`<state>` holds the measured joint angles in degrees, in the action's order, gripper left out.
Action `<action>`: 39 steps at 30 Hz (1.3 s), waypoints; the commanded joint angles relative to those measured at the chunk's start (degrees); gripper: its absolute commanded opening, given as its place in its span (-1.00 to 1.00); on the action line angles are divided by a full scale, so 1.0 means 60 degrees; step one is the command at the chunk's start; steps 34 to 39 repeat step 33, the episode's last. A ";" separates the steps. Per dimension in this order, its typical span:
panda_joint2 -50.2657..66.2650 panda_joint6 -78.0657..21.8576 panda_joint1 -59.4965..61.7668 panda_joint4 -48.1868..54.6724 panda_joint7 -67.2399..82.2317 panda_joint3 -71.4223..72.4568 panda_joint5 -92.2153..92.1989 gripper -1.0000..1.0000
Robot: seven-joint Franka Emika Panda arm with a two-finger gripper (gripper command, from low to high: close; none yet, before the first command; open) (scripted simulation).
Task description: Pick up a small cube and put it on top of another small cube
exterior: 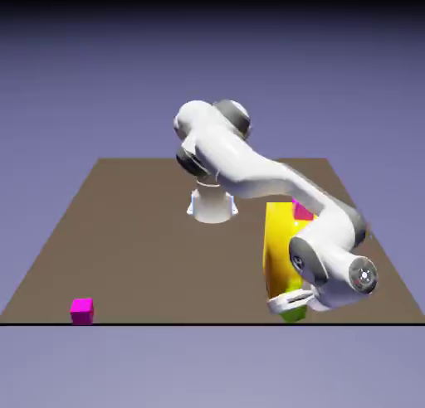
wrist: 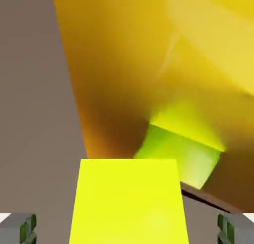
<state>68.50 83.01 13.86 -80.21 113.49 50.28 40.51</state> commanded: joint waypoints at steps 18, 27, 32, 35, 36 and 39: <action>-0.2906 -0.1845 0.1290 0.0033 -0.4224 0.3000 -0.3888 -1.00; -0.3740 -0.0960 0.2375 -0.1806 -0.5449 0.3900 -0.4825 -1.00; -0.3798 -0.0245 0.2753 -0.2778 -0.5415 0.3988 -0.4796 1.00; -0.3777 -0.0499 0.2619 -0.2433 -0.5427 0.3957 -0.4806 1.00; -0.3777 -0.0499 0.2619 -0.2433 -0.5427 0.3957 -0.4806 1.00; -0.3777 -0.0499 0.2619 -0.2433 -0.5427 0.3957 -0.4806 1.00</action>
